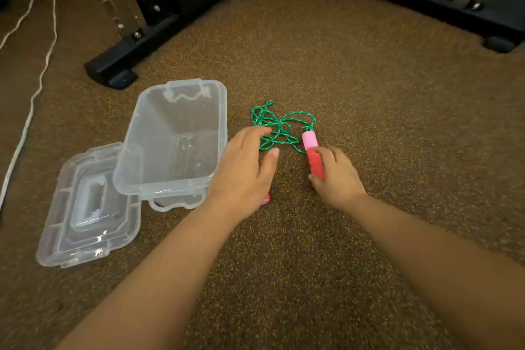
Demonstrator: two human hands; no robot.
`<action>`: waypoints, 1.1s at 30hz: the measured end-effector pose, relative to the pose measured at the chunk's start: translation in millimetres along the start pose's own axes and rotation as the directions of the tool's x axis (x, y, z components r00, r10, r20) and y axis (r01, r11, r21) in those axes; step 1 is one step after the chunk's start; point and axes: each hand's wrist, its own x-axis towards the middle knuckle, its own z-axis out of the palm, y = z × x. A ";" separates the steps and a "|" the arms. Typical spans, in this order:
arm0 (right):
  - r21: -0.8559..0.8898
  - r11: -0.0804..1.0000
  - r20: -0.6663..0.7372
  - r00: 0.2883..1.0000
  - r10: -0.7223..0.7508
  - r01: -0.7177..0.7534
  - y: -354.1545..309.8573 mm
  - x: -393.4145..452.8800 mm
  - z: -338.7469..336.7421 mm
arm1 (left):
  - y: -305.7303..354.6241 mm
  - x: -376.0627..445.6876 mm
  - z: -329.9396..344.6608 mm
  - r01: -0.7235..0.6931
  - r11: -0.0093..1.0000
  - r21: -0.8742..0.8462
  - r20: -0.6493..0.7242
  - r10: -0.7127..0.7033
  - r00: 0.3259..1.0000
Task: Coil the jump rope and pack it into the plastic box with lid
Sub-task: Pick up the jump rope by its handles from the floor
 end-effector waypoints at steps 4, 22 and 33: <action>-0.014 0.992 0.046 0.991 0.125 -0.124 -3.1 3.9 6.0 | -1.0 -1.0 1.7 0.002 1.000 -0.002 -0.021 -0.002 1.000; 0.127 0.836 0.226 0.837 0.499 -0.533 4.4 0.8 6.1 | -1.1 -16.5 7.3 0.074 0.990 -0.121 0.041 -0.069 0.997; 0.828 0.112 0.553 0.833 0.000 -0.549 -65.2 -85.4 -40.9 | 1.1 -1.2 -4.3 0.566 0.577 -0.589 0.324 -0.474 0.819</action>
